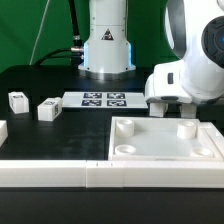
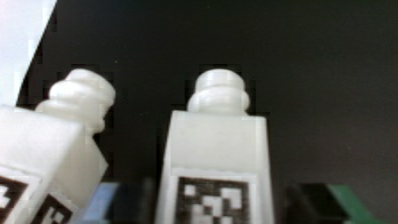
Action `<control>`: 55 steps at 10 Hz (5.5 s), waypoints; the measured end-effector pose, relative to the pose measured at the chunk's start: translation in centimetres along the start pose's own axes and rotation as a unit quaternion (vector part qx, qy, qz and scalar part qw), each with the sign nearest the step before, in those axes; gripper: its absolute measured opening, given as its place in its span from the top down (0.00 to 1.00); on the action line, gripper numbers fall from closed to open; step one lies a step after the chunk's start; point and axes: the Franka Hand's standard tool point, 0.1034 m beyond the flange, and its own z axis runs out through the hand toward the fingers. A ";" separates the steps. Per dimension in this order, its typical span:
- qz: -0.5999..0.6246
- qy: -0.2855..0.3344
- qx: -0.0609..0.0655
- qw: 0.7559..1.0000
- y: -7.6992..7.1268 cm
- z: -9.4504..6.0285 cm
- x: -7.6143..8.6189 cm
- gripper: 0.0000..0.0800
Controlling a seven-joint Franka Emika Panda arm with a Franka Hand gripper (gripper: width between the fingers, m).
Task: Assemble one leg
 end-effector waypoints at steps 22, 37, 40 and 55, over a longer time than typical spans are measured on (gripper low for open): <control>-0.053 0.381 0.027 0.923 6.2 -15.3 -2.1 0.64; -0.111 0.581 -0.011 0.806 4.2 -20.6 2.3 0.64; -0.123 0.595 -0.010 0.794 2.6 -24.4 5.2 0.64; -0.127 0.602 -0.015 0.788 2.2 -22.6 7.5 0.64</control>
Offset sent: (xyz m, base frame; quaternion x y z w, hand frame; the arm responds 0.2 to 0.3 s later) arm 0.0000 0.0000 0.0000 0.0000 0.0000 0.0000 1.0000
